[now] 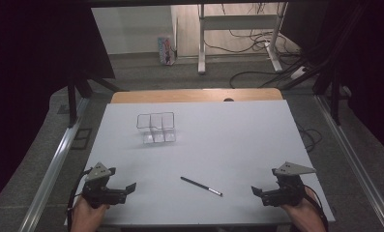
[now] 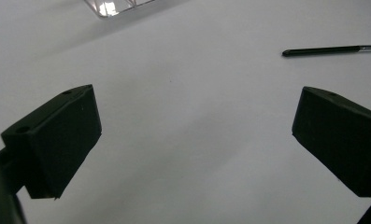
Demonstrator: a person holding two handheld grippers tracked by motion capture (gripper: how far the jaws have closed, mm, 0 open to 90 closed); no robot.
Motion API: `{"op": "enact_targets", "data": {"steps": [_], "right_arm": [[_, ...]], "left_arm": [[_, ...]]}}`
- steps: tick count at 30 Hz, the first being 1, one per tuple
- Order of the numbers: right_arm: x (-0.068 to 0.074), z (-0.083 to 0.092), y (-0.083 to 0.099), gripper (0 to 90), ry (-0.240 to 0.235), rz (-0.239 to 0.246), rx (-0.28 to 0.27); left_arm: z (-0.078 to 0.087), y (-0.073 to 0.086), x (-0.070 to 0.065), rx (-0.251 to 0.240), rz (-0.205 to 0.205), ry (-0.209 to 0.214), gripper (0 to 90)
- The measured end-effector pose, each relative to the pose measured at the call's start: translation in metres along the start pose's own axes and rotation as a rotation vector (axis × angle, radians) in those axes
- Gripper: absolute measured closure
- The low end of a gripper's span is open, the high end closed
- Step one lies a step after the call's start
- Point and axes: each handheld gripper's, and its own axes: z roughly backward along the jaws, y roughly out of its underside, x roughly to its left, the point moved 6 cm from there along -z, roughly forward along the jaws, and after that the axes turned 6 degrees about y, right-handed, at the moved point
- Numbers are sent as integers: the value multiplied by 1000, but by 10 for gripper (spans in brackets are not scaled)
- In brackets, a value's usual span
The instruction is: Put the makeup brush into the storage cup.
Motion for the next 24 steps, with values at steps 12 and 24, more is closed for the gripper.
{"op": "enact_targets", "data": {"steps": [12,24], "right_arm": [[6,2,-10,33,-5,58,26],[0,1,-20,45,8,81,70]], "left_arm": [[2,-2,-2,-20,7,18,9],[3,-1,1,0,19,-10,5]]}}
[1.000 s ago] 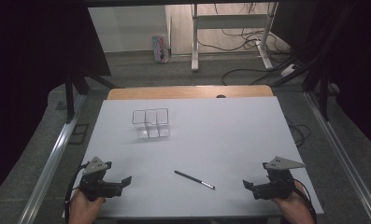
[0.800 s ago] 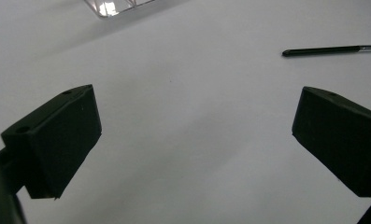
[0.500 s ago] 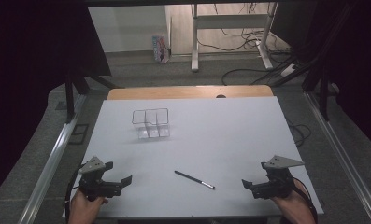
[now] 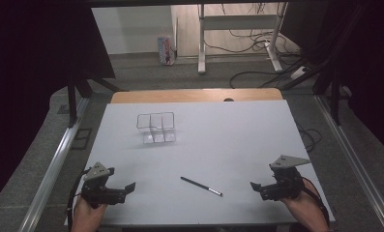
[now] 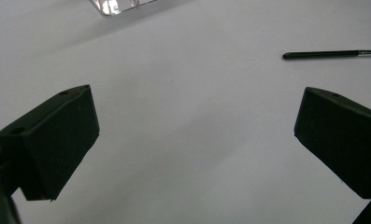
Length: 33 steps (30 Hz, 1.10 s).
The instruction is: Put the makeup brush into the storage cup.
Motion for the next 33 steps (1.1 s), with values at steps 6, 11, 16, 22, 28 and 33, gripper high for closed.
{"op": "enact_targets", "data": {"steps": [6,11,16,22,28,33], "right_arm": [[0,-2,-3,26,-18,17,32],[1,-5,-5,25,-17,23,66],[2,-8,-7,25,-23,22,120],[1,-12,-8,21,-12,61,182],[0,-15,-8,5,-6,79,252],[1,-18,-10,0,-21,75,268]], "left_arm": [[0,0,-1,5,-1,0,4],[0,2,0,15,-2,-6,4],[-1,2,0,22,2,-4,4],[-1,3,0,32,9,-2,5],[-1,3,0,38,13,-4,5],[0,3,0,38,15,-6,5]]}}
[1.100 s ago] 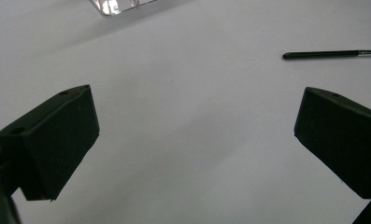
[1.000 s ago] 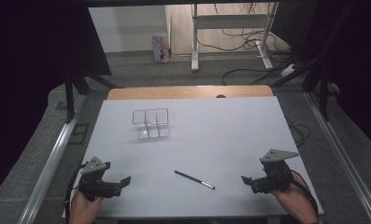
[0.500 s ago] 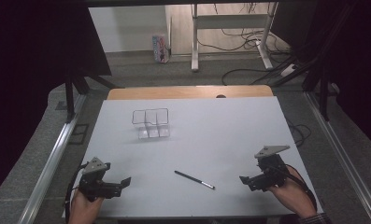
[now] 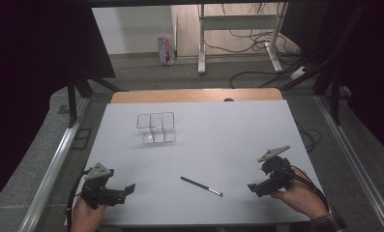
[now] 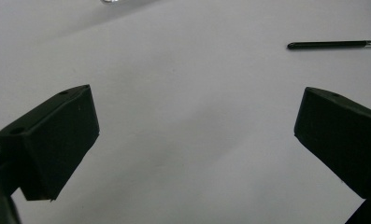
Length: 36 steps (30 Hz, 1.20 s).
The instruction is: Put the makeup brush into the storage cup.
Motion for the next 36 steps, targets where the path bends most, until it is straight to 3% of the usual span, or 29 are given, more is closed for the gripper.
{"op": "enact_targets", "data": {"steps": [11,22,36], "right_arm": [[9,-7,-13,13,-14,49,20],[22,-15,-30,71,-34,84,31],[40,-28,-50,169,-74,127,35]], "left_arm": [[-1,0,-1,6,-15,-11,5],[1,-3,-3,-5,-92,-81,0],[0,-3,-3,19,-105,-109,0]]}}
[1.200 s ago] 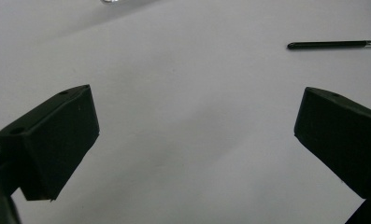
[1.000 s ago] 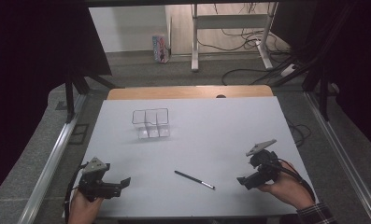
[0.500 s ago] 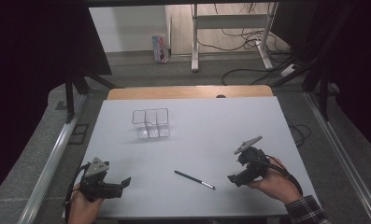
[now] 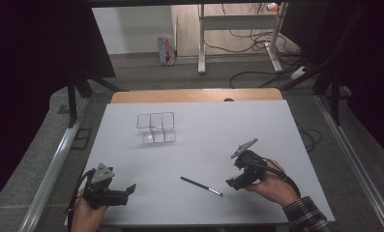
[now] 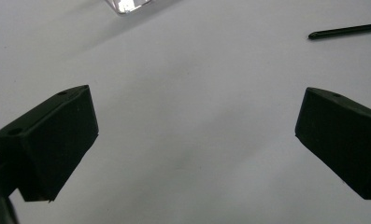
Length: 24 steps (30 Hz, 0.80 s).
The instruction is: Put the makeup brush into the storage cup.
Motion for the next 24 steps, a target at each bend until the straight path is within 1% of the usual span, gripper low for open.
{"op": "enact_targets", "data": {"steps": [2,3,12,14,19,20,21,24], "right_arm": [[1,-1,-1,176,-2,6,1],[4,-2,-4,190,-6,13,3],[16,-10,-18,241,-18,61,20],[17,-12,-20,250,-17,81,28],[23,-15,-28,282,-33,98,36],[25,-16,-30,288,-37,93,36],[26,-17,-31,292,-40,105,40],[29,-19,-35,301,-44,115,47]], "left_arm": [[0,0,0,1,1,2,0],[-1,0,0,3,3,4,0],[-1,1,0,7,5,9,0],[-1,1,0,6,4,10,0],[-1,0,0,3,3,11,0],[0,0,0,1,2,9,0],[0,0,-1,-1,1,9,0],[-1,0,-1,2,-2,11,0]]}}
